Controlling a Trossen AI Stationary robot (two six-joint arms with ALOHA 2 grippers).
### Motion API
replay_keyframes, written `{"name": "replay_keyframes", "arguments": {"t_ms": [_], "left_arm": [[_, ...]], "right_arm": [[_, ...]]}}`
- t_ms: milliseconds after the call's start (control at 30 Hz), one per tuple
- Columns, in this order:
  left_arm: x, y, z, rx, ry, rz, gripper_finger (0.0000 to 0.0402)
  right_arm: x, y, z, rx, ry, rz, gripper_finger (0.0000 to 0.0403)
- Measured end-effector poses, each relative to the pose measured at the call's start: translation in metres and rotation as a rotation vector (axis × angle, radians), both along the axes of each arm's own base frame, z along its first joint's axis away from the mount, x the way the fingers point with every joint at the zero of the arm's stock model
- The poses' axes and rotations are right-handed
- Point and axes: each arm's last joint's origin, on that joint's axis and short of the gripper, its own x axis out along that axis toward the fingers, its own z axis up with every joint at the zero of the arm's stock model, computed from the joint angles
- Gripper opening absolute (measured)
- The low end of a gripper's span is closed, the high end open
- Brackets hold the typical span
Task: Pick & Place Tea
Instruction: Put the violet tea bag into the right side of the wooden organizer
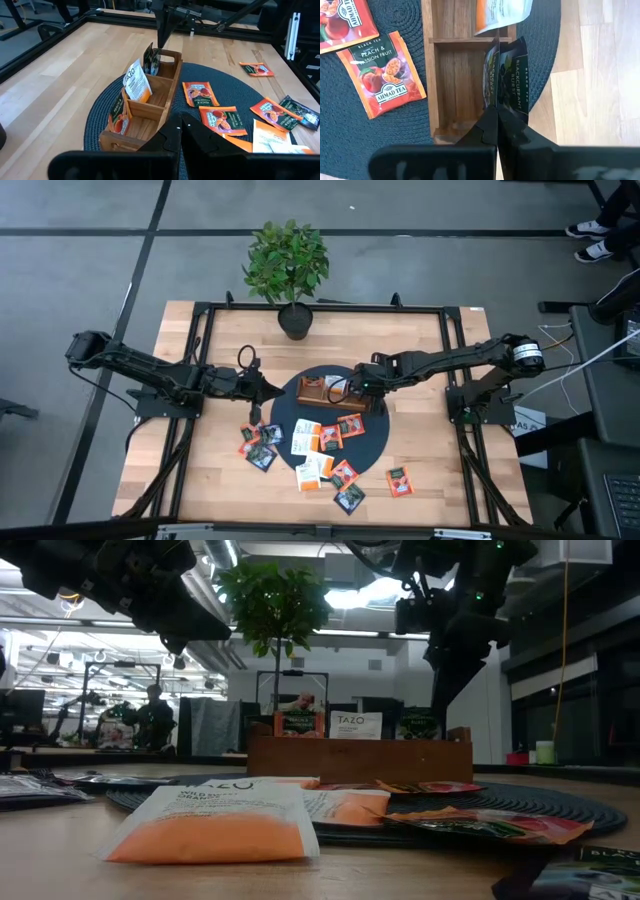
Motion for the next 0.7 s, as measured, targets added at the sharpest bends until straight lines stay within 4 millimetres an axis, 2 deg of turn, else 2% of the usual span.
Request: {"name": "replay_keyframes", "arguments": {"t_ms": [700], "left_arm": [[0.0, 0.0, 0.0, -0.001, 0.0, -0.001, 0.0004]], "right_arm": [[0.0023, -0.0002, -0.0054, -0.007, 0.016, -0.007, 0.0]]}}
